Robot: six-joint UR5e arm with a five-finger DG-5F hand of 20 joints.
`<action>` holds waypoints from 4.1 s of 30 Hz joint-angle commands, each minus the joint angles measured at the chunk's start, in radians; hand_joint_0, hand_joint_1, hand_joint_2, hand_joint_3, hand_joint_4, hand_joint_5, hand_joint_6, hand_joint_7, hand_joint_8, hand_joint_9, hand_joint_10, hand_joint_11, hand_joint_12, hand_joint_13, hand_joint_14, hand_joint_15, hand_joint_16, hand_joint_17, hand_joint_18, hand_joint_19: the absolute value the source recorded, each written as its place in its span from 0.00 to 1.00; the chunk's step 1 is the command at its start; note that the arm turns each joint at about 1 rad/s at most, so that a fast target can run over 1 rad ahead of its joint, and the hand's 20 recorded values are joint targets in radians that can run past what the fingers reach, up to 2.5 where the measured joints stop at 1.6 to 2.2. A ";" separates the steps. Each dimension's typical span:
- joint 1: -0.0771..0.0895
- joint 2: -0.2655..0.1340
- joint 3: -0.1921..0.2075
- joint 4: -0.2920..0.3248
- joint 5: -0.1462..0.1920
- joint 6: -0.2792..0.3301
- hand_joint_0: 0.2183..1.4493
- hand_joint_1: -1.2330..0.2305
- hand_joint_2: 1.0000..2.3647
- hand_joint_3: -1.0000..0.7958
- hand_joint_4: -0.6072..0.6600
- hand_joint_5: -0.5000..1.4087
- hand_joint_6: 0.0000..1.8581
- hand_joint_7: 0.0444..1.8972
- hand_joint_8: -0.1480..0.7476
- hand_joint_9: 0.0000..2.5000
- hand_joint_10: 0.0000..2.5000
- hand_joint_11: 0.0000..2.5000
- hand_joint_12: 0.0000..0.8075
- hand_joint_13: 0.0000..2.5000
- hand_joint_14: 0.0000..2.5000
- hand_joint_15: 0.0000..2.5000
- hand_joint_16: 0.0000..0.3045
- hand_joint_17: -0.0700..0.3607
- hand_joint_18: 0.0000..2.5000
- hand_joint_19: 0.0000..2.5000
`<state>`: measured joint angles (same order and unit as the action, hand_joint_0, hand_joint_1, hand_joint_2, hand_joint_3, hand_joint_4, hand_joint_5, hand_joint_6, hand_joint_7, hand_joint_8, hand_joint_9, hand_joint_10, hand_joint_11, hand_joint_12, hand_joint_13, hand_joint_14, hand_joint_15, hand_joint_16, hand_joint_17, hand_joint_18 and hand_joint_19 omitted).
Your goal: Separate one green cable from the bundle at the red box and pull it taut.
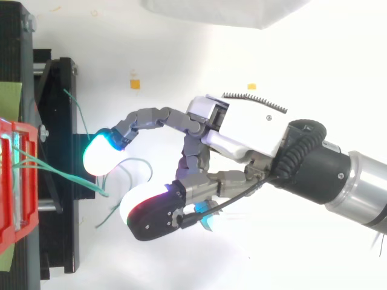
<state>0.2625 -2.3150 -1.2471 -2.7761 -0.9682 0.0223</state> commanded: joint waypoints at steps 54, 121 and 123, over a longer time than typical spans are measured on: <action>0.024 -0.001 0.025 0.043 -0.003 -0.101 0.12 0.11 0.00 0.28 0.72 0.24 0.27 0.49 0.61 0.81 0.01 0.20 0.70 0.85 0.01 0.23 0.28 0.61 1.00 0.13; 0.087 -0.001 -0.051 0.233 0.128 -0.137 0.11 0.20 0.00 0.28 0.74 0.24 0.27 0.41 0.63 0.72 0.00 0.11 0.75 0.82 0.01 0.21 0.30 0.64 1.00 0.11; 0.090 -0.001 -0.049 0.231 0.128 -0.136 0.11 0.20 0.00 0.28 0.74 0.24 0.27 0.41 0.63 0.72 0.00 0.11 0.75 0.82 0.01 0.21 0.31 0.65 1.00 0.11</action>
<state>0.3486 -2.3164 -1.2952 -2.5485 -0.8468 -0.1139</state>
